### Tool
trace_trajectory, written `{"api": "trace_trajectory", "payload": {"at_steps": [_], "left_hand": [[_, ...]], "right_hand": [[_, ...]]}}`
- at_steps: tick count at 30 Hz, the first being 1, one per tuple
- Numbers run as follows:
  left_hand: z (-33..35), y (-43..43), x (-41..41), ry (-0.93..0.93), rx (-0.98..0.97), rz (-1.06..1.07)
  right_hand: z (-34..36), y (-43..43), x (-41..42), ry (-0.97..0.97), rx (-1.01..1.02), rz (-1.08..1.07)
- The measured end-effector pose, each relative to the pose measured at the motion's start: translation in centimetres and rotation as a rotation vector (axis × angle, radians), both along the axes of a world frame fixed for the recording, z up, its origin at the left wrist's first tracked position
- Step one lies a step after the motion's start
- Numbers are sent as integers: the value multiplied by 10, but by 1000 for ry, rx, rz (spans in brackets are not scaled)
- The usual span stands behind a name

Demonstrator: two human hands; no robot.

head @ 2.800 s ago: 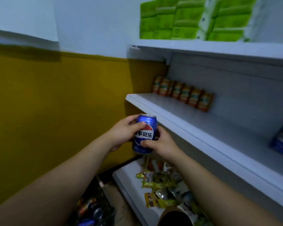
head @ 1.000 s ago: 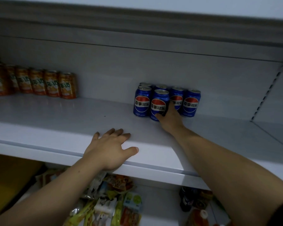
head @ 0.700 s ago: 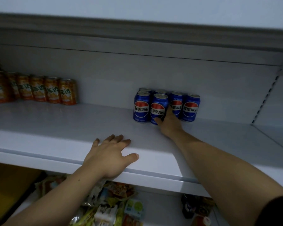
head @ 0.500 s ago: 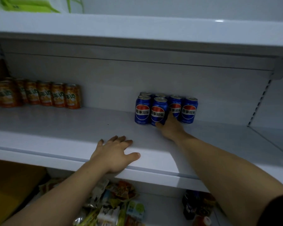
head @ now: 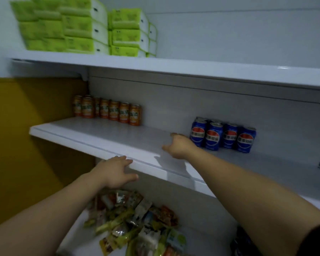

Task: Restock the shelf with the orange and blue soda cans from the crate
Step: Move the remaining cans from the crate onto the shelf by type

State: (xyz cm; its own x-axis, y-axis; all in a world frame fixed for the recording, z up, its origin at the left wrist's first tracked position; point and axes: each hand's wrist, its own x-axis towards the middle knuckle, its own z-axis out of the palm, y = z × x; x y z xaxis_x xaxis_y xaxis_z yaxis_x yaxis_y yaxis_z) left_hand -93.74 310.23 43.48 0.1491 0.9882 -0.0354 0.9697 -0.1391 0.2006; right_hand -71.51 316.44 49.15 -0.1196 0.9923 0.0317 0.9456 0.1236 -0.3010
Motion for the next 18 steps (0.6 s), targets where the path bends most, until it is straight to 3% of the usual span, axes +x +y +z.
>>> {"api": "trace_trajectory", "payload": {"at_steps": [11,18], "left_hand": [[-65,-190,-190,-44,-125,622],[-134,-280,-247,-283,-327,932]], "right_hand": [[-55,-80,-267,-153,-69,726],[-140,-129,-375,-383,-152,1057]]}}
